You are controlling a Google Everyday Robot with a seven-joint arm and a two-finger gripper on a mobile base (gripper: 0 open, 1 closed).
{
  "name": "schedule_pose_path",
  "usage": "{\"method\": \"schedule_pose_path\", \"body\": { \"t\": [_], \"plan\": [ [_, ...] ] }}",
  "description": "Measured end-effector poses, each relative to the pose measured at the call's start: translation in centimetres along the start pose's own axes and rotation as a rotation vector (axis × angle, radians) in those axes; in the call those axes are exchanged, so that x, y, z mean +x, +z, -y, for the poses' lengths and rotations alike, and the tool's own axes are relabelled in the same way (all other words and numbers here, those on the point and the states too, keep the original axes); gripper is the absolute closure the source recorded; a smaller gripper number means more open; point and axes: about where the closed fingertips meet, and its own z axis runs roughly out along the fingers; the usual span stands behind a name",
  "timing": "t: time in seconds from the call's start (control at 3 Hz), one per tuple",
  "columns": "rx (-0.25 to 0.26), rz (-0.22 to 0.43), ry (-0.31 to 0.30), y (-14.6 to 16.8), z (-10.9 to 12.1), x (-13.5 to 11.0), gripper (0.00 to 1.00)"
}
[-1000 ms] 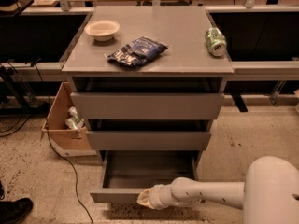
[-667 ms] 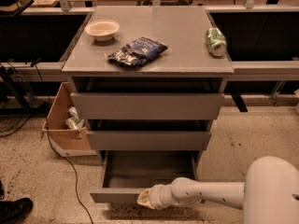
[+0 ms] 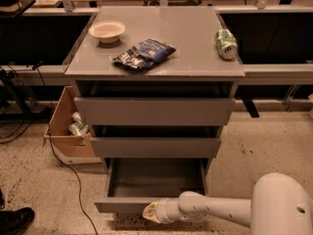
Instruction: Close bottom drawer
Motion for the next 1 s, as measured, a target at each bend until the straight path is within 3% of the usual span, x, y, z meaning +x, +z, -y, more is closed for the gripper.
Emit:
{"method": "schedule_pose_path", "body": {
  "t": [0.33, 1.0],
  "plan": [
    [-0.002, 0.010, 0.012, 2.8, 0.4, 2.3, 1.00],
    [0.093, 0.035, -0.010, 5.6, 3.5, 4.0, 1.00]
  ]
}}
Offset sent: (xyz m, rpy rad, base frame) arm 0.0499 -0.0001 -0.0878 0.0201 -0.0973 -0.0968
